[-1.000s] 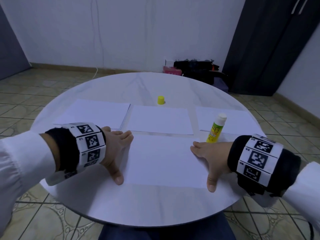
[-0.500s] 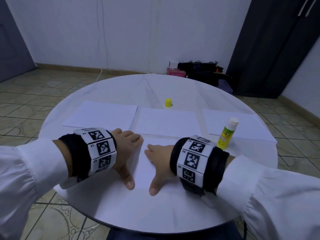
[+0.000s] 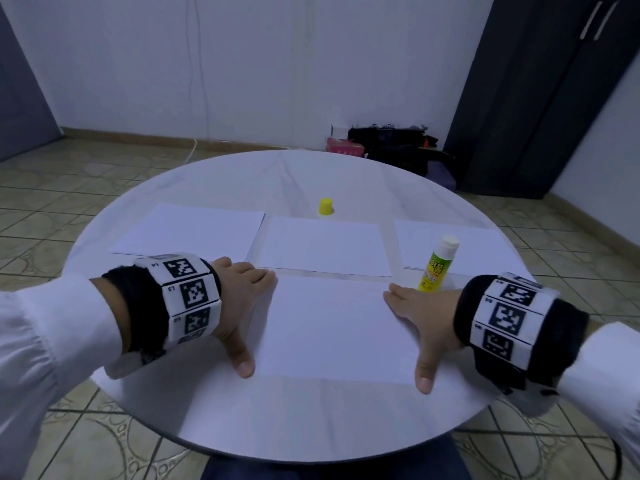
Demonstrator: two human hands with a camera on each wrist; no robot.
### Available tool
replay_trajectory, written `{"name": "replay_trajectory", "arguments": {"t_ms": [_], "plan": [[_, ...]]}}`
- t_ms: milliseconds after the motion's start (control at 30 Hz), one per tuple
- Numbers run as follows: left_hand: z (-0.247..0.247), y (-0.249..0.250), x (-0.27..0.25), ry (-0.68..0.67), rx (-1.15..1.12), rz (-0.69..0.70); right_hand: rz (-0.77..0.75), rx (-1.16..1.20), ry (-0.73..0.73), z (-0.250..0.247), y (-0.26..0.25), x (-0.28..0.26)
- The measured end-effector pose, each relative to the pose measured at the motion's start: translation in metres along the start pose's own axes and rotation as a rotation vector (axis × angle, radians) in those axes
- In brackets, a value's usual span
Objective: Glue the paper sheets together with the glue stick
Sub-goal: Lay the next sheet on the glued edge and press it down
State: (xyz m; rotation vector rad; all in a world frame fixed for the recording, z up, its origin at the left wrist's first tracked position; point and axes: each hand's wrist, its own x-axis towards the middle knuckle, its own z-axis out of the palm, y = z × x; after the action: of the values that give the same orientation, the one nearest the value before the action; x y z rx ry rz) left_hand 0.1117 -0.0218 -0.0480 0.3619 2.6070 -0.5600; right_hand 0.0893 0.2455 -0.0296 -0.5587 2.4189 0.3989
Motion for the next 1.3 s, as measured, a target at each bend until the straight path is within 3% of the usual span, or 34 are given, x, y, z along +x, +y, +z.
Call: {"name": "replay_trajectory", "arguments": {"t_ms": [267,467,633,800,900,1033,1300], "plan": [[-0.005,0.004,0.0,-0.021,-0.072,-0.052,0.012,-0.024,0.025,-0.002,-0.003,0.001],[-0.014,0.004,0.002,0.005,-0.267,-0.092,0.012,-0.001,0.043,-0.003,-0.003,-0.003],[-0.021,0.001,-0.013,0.01,-0.712,-0.082,0.0,0.031,0.069,0.001,-0.003,-0.005],[-0.007,0.013,-0.033,0.244,-1.017,-0.218,0.002,0.085,0.068,0.004,0.0,-0.006],[0.009,0.019,-0.04,0.198,-1.318,-0.2,0.007,0.139,0.071,0.007,0.001,-0.009],[0.02,0.022,-0.046,0.236,-1.385,-0.152,0.018,0.171,0.133,0.008,0.001,-0.016],[0.02,-0.005,-0.057,0.452,-1.434,-0.177,0.057,0.701,0.353,0.001,-0.011,-0.019]]}}
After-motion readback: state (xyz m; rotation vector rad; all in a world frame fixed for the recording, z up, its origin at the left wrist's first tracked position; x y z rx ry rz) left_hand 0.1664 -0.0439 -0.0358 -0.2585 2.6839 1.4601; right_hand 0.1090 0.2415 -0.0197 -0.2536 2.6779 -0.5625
